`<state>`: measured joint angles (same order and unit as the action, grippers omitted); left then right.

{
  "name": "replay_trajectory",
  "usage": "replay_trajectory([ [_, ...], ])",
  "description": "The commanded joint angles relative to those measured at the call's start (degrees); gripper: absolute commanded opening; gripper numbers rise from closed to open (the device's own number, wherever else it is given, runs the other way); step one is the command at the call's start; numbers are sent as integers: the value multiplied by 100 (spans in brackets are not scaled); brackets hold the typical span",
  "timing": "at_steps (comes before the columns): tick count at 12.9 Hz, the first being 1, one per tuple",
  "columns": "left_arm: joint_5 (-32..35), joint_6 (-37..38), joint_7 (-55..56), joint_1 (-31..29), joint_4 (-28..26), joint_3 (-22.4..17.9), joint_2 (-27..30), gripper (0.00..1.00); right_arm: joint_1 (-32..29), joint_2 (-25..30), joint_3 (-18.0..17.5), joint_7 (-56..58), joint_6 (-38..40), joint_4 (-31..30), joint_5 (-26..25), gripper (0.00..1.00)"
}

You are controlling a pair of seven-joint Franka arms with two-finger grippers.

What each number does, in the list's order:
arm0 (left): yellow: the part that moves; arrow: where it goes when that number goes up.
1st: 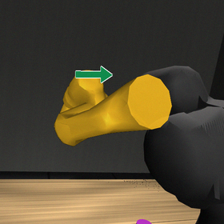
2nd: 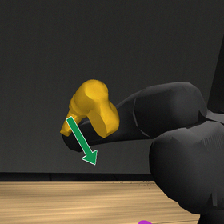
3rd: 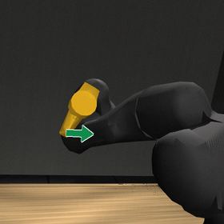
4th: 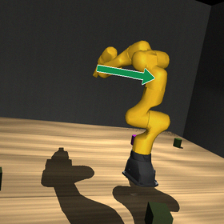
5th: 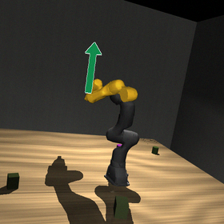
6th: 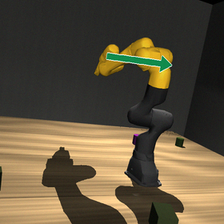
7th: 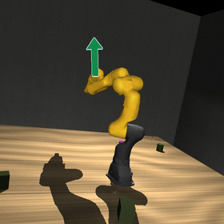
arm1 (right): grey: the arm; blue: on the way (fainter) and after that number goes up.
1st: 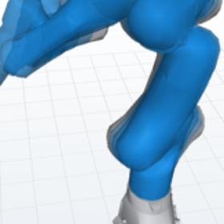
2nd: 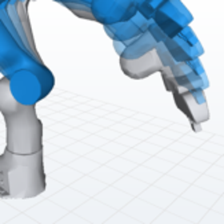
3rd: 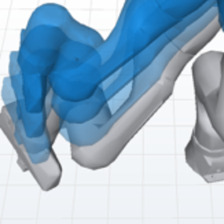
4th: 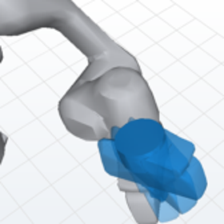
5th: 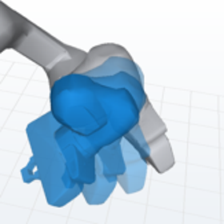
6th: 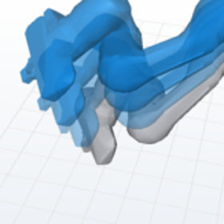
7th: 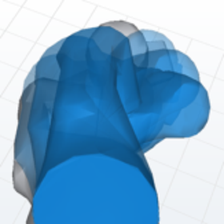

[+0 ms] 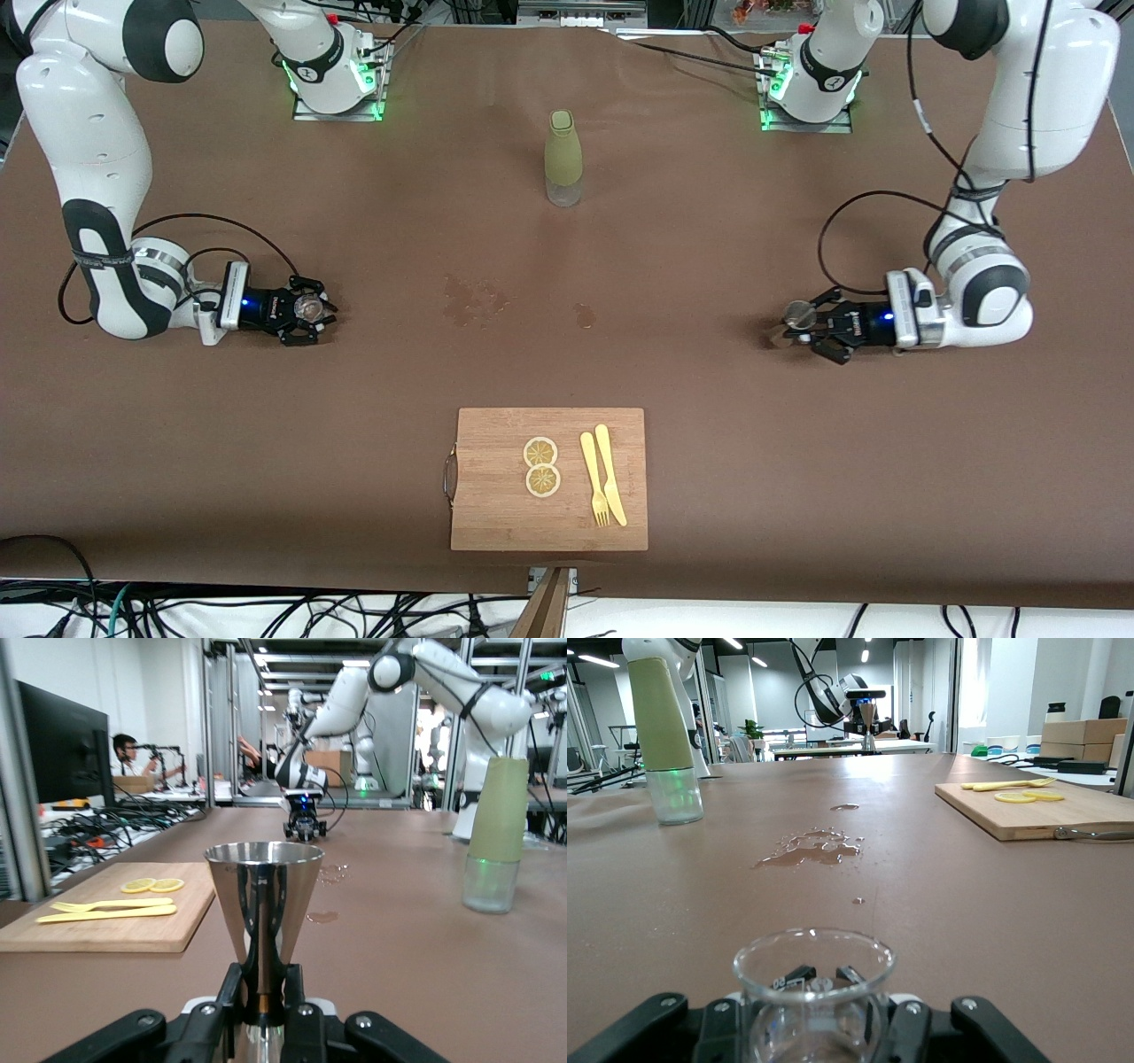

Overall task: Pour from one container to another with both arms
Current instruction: 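Set down the cup with the right gripper while the left gripper lowers the jigger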

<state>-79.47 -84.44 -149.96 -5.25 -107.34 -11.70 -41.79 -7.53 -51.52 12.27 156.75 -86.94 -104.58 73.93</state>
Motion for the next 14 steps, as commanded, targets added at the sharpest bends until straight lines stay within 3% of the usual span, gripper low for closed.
replay_trajectory([
  [1, 457, 357, -7, -510, -24, 45, 22, 0, -12, -95, 29, 541, 107, 43, 51, 30],
  [2, 615, 497, -76, -651, -15, 45, 13, 0, -3, -95, 56, 532, 46, 43, 51, 56],
  [3, 774, 542, -260, -844, -15, 45, 13, 0, -3, -104, 64, 515, -59, 43, 25, 93],
  [4, 975, 551, -366, -994, 3, 45, 13, 0, -3, -95, 99, 506, -121, 43, -1, 100],
  [9, 1443, 674, -1095, -1584, 72, 45, -223, 0, -3, -60, 327, 409, -139, 43, -159, 100],
  [14, 1469, 832, -1649, -1628, 389, 45, -750, 0, -3, 413, 916, -64, -139, 0, -1054, 100],
])
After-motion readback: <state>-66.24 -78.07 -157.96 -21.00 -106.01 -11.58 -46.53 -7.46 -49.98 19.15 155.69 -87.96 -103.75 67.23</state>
